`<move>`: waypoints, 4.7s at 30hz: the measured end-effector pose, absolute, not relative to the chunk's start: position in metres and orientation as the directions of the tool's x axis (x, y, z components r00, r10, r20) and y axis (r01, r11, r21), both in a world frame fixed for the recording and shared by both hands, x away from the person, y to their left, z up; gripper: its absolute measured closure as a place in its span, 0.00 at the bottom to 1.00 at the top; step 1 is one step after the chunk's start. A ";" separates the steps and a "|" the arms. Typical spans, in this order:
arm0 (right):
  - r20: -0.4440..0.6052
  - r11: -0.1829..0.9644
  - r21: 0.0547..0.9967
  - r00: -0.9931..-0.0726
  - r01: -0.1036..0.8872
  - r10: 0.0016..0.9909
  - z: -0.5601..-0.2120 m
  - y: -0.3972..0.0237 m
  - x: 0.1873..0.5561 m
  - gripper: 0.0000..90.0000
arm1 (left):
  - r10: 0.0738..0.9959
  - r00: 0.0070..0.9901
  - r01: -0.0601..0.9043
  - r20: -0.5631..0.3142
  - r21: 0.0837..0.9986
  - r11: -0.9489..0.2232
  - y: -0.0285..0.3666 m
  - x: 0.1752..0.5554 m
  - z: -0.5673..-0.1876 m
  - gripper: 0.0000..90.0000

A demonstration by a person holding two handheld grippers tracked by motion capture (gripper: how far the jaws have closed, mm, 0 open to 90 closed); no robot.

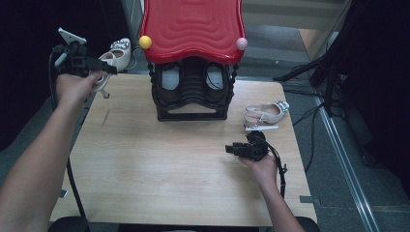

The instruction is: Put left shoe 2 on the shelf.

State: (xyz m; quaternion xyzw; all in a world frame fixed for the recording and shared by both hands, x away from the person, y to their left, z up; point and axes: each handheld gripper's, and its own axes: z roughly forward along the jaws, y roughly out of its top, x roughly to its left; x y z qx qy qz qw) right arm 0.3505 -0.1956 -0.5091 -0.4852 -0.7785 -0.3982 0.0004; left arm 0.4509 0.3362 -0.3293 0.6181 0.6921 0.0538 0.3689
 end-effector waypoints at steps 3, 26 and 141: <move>0.388 0.213 0.618 -0.529 0.757 0.755 -0.509 -0.196 0.351 0.63 | 0.899 0.043 0.803 -0.436 0.550 0.228 0.331 0.452 -0.308 0.45; 0.389 0.210 0.616 -0.526 0.759 0.756 -0.509 -0.195 0.349 0.63 | 0.908 0.185 0.714 -0.377 0.687 0.139 0.262 0.457 -0.175 0.45; 0.414 0.179 0.634 -0.525 0.753 0.743 -0.506 -0.195 0.349 0.73 | 0.866 0.360 0.707 -0.347 0.707 -0.011 0.266 0.408 -0.251 0.40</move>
